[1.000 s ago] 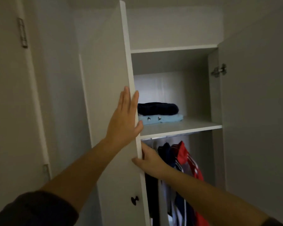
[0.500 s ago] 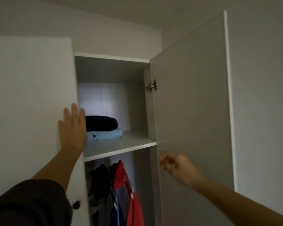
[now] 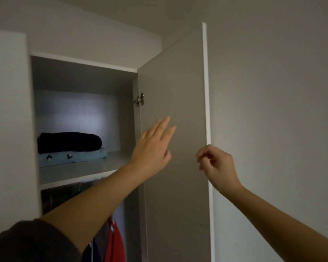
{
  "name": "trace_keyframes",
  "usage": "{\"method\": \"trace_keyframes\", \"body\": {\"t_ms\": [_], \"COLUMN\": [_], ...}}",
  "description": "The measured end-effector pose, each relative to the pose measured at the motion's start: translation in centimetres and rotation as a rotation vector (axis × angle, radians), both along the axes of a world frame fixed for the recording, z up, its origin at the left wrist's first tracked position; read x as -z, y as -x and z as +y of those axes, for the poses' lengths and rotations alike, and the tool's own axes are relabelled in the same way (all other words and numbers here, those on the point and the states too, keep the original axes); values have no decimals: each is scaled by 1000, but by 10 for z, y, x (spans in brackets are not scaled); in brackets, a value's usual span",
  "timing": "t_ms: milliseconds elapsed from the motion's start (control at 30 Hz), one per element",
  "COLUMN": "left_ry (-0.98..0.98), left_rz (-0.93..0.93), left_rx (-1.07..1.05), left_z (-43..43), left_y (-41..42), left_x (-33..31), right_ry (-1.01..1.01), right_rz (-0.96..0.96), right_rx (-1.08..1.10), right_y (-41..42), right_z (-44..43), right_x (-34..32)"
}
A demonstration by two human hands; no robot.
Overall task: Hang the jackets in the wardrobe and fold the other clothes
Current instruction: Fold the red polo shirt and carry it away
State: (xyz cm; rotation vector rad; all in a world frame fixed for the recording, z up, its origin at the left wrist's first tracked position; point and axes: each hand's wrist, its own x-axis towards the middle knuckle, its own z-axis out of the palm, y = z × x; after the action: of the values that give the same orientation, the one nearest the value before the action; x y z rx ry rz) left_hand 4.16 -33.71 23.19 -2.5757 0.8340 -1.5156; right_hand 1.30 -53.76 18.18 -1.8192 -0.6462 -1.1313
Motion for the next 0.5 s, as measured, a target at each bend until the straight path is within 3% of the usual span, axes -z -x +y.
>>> {"method": "trace_keyframes", "body": {"t_ms": [67,167,333,500], "left_ry": [58,177,340,494], "left_rz": [20,80,230,373], "left_rx": [72,159,103,13], "left_z": [-30,-69,-120,-136], "left_y": [6,9,3,-5], "left_x": [-9,-18,-29,-27], "right_ry": [-134,-134,17,-24], "right_rz": [32,171,593,641], "right_rx": [17,103,-99,-282], "right_y": [0,-6,-19,-11], "right_z": [-16,-34,-38,-36], "right_x": [3,13,29,32]}}
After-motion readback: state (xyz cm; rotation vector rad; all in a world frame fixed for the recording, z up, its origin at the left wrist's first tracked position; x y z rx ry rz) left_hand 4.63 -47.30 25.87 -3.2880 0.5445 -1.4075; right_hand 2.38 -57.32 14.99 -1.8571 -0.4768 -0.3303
